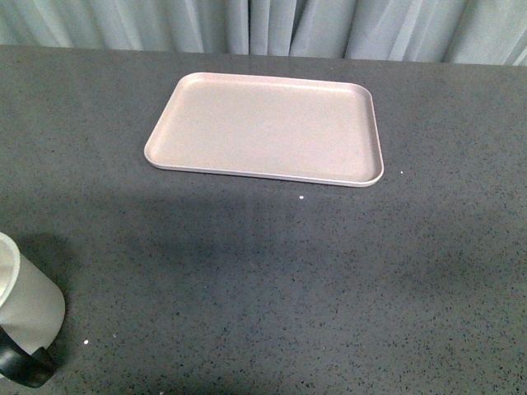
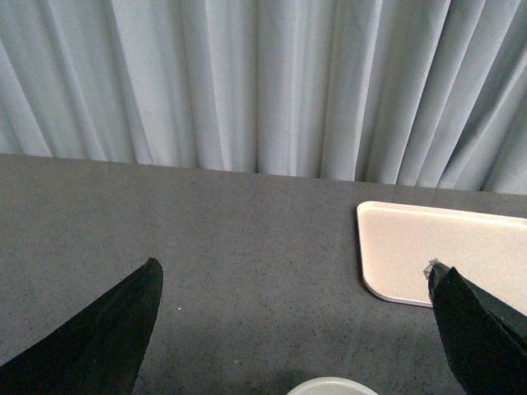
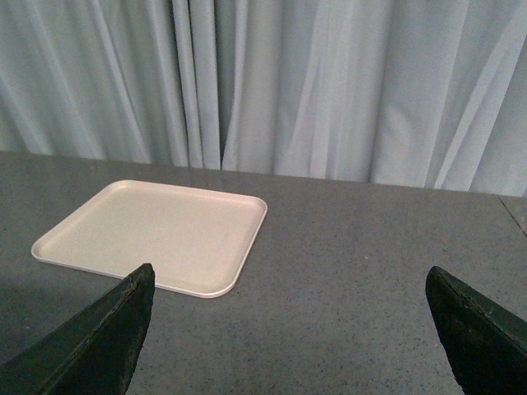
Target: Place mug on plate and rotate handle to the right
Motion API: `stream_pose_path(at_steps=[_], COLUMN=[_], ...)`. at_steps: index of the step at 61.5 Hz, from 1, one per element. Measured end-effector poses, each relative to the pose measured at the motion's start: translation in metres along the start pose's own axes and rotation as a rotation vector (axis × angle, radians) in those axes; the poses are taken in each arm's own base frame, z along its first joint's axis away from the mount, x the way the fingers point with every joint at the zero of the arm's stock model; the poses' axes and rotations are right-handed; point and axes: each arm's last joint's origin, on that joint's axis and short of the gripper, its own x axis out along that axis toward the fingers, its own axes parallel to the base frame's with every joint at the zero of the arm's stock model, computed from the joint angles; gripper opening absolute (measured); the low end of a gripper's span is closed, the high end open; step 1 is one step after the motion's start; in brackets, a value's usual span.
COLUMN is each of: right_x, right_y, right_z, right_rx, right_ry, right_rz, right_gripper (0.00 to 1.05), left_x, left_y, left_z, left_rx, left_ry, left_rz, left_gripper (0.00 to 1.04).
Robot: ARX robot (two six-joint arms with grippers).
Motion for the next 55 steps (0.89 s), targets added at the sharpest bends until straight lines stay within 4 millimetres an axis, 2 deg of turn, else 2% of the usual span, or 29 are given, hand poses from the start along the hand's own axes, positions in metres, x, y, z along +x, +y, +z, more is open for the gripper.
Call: stream_pose_path(at_steps=[34, 36, 42, 44, 55], right_x=[0.0, 0.0, 0.0, 0.0, 0.0], right_y=[0.0, 0.0, 0.0, 0.0, 0.0], right_z=[0.0, 0.0, 0.0, 0.0, 0.0], right_rx=[0.0, 0.0, 0.0, 0.0, 0.0], right_ry=[0.0, 0.0, 0.0, 0.0, 0.0], right_rz=[0.0, 0.0, 0.0, 0.0, 0.0], right_gripper=[0.95, 0.95, 0.95, 0.96, 0.95], left_x=[0.0, 0.001, 0.006, 0.014, 0.053], left_y=[0.0, 0.0, -0.003, -0.004, -0.002], left_z=[0.0, -0.001, 0.007, 0.009, 0.018], left_rx=[0.0, -0.022, -0.125, -0.129, -0.142], left_ry=[0.0, 0.056, 0.536, 0.624, 0.672], left_rz=[0.0, 0.001, 0.031, 0.037, -0.033], left_gripper=[0.95, 0.95, 0.95, 0.95, 0.95])
